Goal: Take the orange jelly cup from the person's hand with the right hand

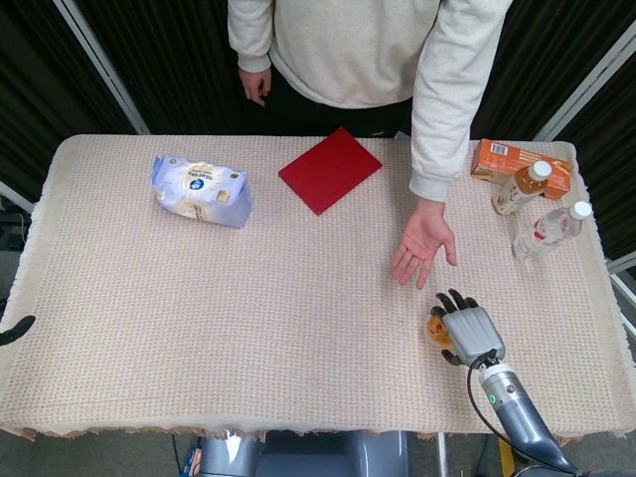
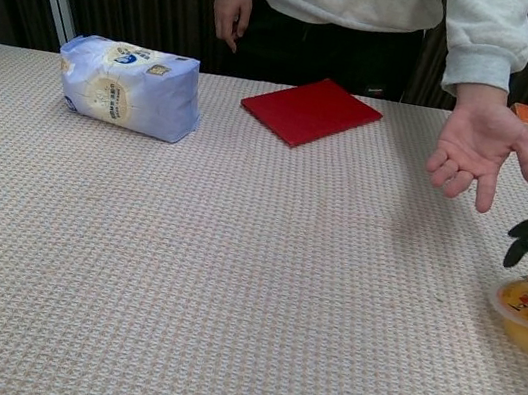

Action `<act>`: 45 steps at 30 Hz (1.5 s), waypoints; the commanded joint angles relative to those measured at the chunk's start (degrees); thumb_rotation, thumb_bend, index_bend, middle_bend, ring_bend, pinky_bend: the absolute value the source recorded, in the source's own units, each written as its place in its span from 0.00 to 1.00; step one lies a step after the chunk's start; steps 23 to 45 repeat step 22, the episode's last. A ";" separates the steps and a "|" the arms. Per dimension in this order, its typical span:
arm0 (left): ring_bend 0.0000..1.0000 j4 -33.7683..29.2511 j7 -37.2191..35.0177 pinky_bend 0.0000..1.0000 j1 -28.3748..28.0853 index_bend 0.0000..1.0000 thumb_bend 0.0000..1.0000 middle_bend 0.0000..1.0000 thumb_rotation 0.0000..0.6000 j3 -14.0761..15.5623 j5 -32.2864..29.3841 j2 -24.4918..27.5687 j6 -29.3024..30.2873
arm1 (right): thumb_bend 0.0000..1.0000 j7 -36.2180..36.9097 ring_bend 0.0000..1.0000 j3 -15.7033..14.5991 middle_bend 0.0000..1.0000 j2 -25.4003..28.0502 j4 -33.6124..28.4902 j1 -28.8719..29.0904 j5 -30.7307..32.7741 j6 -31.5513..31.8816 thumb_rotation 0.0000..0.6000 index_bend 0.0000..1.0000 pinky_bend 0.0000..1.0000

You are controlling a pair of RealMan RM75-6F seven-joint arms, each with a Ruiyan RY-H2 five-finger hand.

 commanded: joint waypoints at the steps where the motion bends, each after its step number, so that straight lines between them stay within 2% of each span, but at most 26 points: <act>1: 0.00 0.00 -0.10 0.00 0.08 0.00 0.11 0.00 1.00 0.00 0.13 0.02 0.14 | 0.16 -0.41 0.00 0.31 0.00 0.58 -0.66 -0.60 -1.09 1.32 1.00 0.16 0.04; 6: 0.00 0.08 -0.47 0.00 0.17 0.00 0.11 0.00 1.00 -0.09 0.03 0.14 0.30 | 0.15 0.47 0.00 0.35 0.00 2.78 -2.11 -2.59 -5.54 4.99 1.00 0.14 0.01; 11: 0.00 0.10 -0.86 0.00 0.25 0.00 0.11 0.00 1.00 -0.23 -0.03 0.30 0.49 | 0.15 3.83 0.00 -0.87 0.00 5.59 -1.77 -6.57 -13.12 10.89 1.00 0.14 0.00; 17: 0.00 0.41 -1.34 0.00 0.30 0.00 0.11 0.00 1.00 -0.34 -0.28 0.37 0.55 | 0.14 9.65 0.00 -3.42 0.00 6.72 4.18 -12.97 -23.37 19.80 1.00 0.07 0.00; 22: 0.00 0.38 -1.84 0.00 0.59 0.00 0.11 0.00 1.00 -0.33 -0.01 0.53 1.00 | 0.14 15.71 0.00 -3.32 0.00 5.14 10.96 -16.45 -28.08 25.08 1.00 0.04 0.00; 45: 0.00 0.38 -1.84 0.00 0.59 0.00 0.11 0.00 1.00 -0.33 -0.01 0.53 1.00 | 0.14 15.71 0.00 -3.32 0.00 5.14 10.96 -16.45 -28.08 25.08 1.00 0.04 0.00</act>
